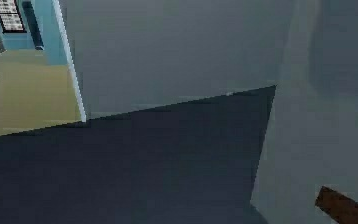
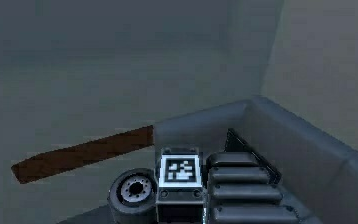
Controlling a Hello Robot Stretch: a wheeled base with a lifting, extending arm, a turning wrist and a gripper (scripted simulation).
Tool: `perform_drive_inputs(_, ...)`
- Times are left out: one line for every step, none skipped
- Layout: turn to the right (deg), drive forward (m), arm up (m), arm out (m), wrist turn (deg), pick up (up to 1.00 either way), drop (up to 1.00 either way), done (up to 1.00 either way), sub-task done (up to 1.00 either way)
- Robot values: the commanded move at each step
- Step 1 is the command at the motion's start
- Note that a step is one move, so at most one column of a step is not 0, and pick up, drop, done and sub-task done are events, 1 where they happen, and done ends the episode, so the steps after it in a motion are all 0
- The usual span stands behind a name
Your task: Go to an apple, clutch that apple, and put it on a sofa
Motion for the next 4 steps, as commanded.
perform_drive_inputs(45.0,0.0,0.0,0.0,0.0,0.0,0.0,0.0,0.0)
perform_drive_inputs(9.0,0.0,0.0,0.0,0.0,0.0,0.0,0.0,0.0)
perform_drive_inputs(3.0,0.0,0.0,0.0,0.0,0.0,0.0,0.0,0.0)
perform_drive_inputs(0.0,0.0,0.0,0.44,0.0,0.0,0.0,0.0,0.0)
